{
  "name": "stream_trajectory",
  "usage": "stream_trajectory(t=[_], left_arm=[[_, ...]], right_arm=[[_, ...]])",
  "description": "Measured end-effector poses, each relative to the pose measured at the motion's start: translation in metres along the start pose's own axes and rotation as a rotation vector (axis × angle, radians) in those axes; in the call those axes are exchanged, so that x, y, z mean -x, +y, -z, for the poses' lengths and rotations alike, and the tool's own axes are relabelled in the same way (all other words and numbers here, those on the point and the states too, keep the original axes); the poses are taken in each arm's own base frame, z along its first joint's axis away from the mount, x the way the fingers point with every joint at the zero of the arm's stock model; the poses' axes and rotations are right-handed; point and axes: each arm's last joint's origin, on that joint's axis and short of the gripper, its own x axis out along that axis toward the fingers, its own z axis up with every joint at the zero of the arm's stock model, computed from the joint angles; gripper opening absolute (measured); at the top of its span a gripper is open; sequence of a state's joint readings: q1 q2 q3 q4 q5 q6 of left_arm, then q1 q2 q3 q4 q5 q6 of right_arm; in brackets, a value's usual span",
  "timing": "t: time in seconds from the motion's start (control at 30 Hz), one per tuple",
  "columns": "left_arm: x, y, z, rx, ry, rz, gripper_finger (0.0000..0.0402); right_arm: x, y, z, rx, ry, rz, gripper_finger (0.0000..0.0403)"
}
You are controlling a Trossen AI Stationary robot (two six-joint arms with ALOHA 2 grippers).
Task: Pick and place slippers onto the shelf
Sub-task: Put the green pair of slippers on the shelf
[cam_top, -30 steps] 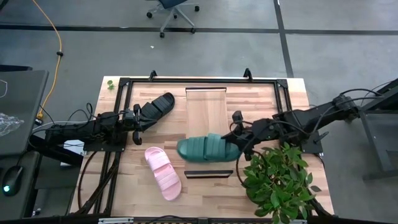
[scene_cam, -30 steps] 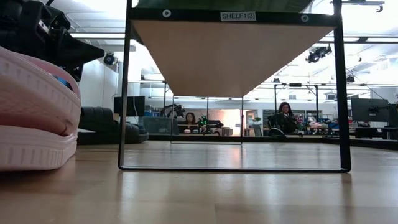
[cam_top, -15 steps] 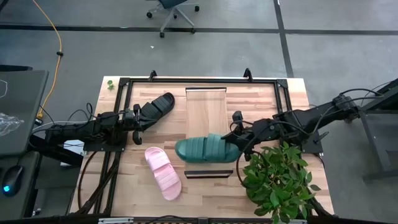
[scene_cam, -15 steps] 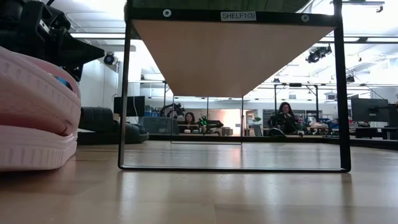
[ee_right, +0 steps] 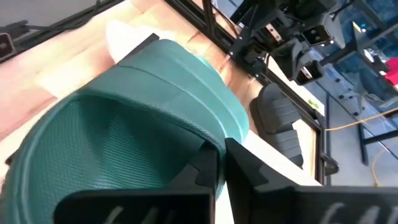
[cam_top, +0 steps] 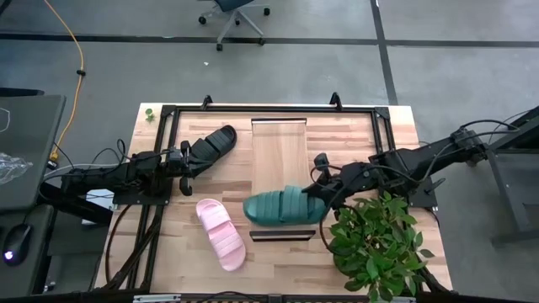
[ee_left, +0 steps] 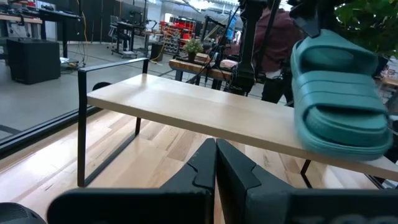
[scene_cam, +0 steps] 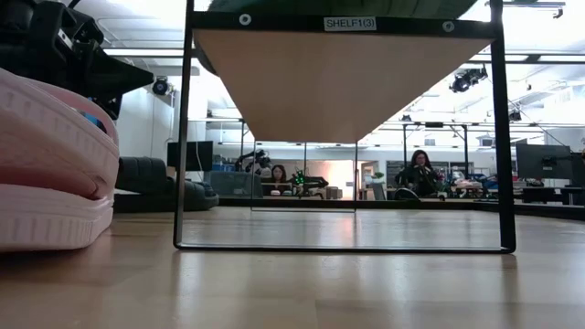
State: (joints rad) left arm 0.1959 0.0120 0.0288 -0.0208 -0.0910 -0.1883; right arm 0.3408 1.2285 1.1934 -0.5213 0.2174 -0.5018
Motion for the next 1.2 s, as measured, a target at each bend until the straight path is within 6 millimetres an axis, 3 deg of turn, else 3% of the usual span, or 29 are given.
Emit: stream_trajectory(t=[0.93,1.2], left_arm=[[0.0,0.0,0.0,0.0,-0.001,0.0,0.0001],[0.0,0.0,0.0,0.0,0.0,0.0,0.0001]], right_arm=[[0.0,0.001,0.0,0.001,-0.028,-0.053,0.0069],[0.013,-0.008,-0.006,-0.016,-0.047,-0.042,0.0101]])
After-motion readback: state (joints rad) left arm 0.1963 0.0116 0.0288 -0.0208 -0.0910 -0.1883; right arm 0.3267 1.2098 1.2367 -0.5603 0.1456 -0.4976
